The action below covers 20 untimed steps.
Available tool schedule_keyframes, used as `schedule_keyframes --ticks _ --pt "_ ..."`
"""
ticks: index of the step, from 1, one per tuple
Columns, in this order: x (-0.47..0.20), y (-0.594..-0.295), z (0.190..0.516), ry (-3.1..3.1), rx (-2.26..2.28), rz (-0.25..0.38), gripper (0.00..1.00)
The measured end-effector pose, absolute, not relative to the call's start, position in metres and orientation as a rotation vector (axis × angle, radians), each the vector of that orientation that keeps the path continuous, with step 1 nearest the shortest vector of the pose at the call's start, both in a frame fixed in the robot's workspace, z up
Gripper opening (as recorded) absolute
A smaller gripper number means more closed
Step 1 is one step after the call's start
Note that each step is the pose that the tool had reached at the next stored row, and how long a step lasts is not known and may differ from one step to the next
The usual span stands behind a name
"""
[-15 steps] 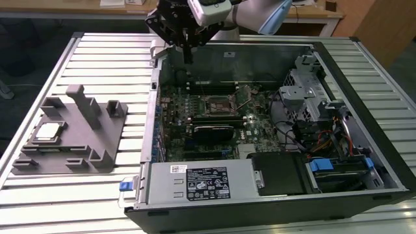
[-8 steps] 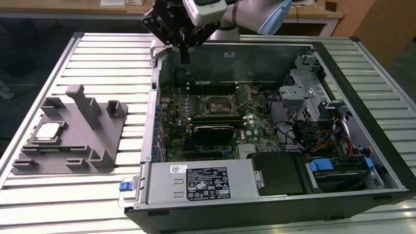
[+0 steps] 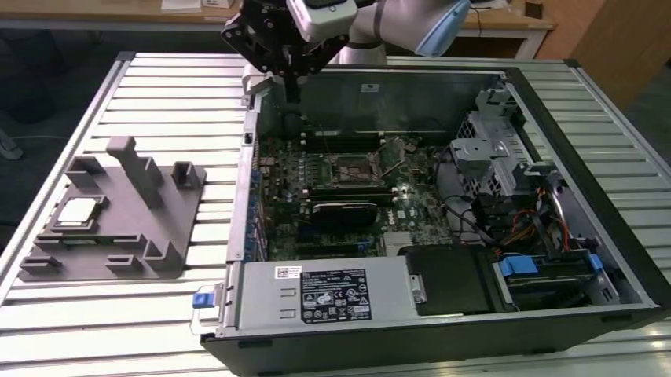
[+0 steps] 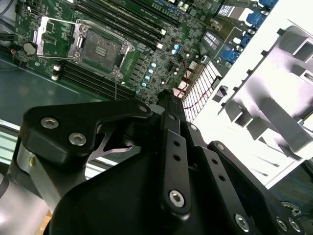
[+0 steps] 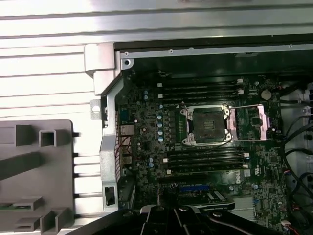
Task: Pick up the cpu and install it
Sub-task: 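Reach for the cpu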
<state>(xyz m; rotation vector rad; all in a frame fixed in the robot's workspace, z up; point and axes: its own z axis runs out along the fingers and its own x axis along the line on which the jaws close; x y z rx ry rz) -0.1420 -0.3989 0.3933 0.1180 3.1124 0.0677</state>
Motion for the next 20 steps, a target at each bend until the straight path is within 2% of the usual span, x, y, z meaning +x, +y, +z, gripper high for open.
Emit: schedule_keyframes --ticks 20 --pt "-0.16 -0.399 0.393 3.112 0.118 0.068 0.11"
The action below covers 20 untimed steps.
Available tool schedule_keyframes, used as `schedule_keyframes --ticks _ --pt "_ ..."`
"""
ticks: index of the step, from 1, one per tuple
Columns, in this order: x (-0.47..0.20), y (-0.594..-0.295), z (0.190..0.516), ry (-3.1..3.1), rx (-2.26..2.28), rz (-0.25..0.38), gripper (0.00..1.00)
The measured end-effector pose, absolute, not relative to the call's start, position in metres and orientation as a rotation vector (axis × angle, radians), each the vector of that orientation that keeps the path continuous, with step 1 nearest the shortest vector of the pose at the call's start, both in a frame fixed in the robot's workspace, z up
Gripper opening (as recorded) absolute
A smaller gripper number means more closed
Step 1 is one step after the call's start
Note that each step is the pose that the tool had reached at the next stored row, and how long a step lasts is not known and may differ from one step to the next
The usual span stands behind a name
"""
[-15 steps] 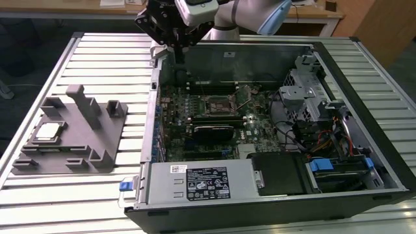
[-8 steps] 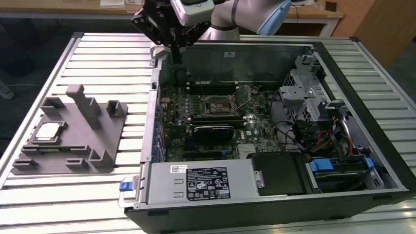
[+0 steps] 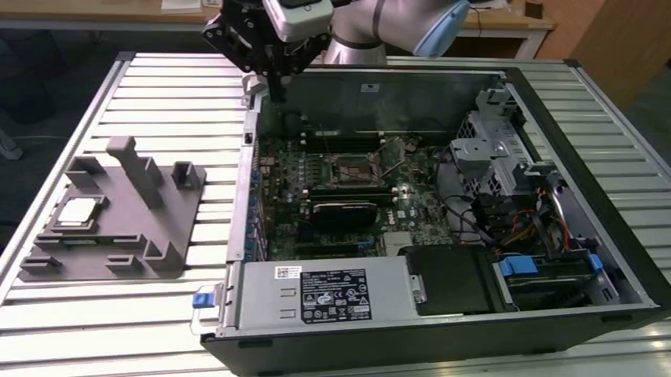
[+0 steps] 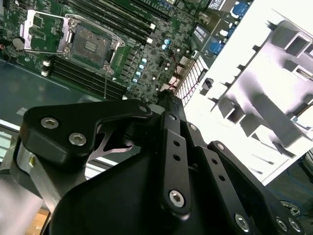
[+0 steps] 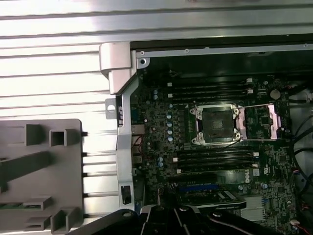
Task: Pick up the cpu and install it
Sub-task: 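Reach for the cpu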
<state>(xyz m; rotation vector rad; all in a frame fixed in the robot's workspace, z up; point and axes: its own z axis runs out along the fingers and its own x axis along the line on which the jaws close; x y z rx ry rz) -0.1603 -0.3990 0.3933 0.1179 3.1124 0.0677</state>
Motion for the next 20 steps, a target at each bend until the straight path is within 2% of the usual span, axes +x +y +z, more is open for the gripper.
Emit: schedule_keyframes --ticks 20 --pt "-0.177 -0.399 0.393 3.112 0.118 0.068 0.11"
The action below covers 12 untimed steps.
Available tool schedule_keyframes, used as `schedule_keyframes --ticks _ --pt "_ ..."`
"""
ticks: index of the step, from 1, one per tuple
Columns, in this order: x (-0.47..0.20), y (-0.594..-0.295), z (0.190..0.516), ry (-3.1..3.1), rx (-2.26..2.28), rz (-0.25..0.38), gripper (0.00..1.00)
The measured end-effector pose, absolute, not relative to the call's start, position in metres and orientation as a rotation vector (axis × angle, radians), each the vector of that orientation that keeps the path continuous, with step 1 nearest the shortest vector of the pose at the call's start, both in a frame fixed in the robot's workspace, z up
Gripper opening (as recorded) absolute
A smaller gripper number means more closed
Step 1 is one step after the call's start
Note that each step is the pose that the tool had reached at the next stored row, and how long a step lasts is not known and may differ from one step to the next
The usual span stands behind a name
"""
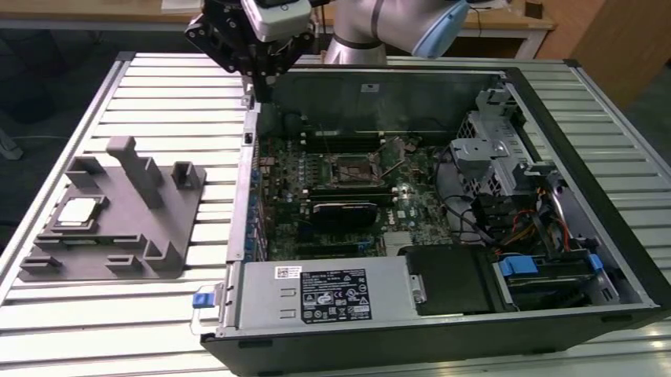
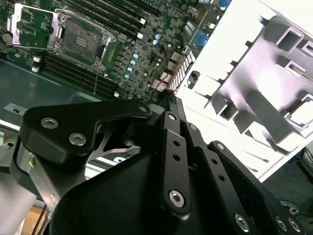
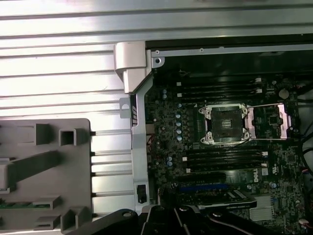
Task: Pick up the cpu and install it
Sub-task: 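Reach for the cpu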
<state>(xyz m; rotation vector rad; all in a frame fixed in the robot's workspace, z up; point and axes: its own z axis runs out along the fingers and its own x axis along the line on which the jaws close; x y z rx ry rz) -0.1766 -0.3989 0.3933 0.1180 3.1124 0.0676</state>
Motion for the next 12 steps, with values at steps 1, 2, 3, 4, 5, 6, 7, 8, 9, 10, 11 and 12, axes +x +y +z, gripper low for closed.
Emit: schedule_keyframes --ticks 1,2,3,4,5,6,7,8,9,10,11,12 --pt "-0.177 -0.399 0.393 3.112 0.118 0.068 0.11" --pt "-0.178 -0.399 0.393 3.112 0.118 0.068 0.11" --pt "-0.179 -0.399 0.393 3.112 0.118 0.068 0.11" --pt "-0.18 -0.399 0.393 3.112 0.118 0.068 0.11" --pt "-0.181 -0.399 0.393 3.112 0.118 0.068 0.11" --pt "-0.182 -0.399 0.393 3.112 0.118 0.068 0.11" --pt "-0.183 -0.399 0.393 3.112 0.118 0.068 0.11" --pt "-0.183 -0.399 0.393 3.112 0.118 0.068 0.11" --pt "-0.185 -0.399 0.393 3.112 0.118 0.068 0.11" --pt "-0.186 -0.399 0.393 3.112 0.118 0.068 0.11" --pt "-0.187 -0.399 0.393 3.112 0.118 0.068 0.11" --pt "-0.189 -0.399 0.393 3.112 0.118 0.068 0.11"
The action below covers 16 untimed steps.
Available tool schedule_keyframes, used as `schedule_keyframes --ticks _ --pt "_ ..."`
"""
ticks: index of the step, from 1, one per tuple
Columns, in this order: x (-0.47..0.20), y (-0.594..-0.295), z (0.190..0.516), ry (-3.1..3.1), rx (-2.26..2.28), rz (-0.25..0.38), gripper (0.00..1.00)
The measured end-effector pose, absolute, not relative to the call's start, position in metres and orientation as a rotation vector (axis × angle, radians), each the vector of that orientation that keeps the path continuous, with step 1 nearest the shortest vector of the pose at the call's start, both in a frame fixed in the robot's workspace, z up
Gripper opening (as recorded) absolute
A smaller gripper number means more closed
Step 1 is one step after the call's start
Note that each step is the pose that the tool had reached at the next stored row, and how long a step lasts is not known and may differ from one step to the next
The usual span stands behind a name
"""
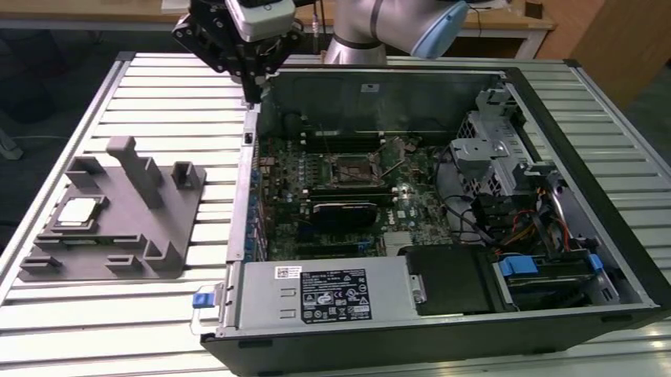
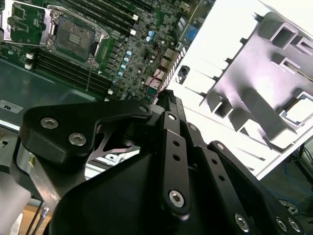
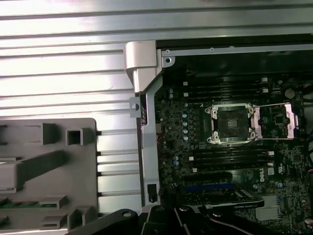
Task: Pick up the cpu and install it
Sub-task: 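Reach for the cpu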
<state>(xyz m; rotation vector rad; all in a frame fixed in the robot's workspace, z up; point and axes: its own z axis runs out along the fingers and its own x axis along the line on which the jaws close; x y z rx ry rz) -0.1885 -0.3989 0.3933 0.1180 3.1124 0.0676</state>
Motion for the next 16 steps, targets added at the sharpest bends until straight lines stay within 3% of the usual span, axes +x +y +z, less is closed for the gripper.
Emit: schedule_keyframes --ticks 16 --pt "-0.209 -0.399 0.393 3.112 0.118 0.068 0.11"
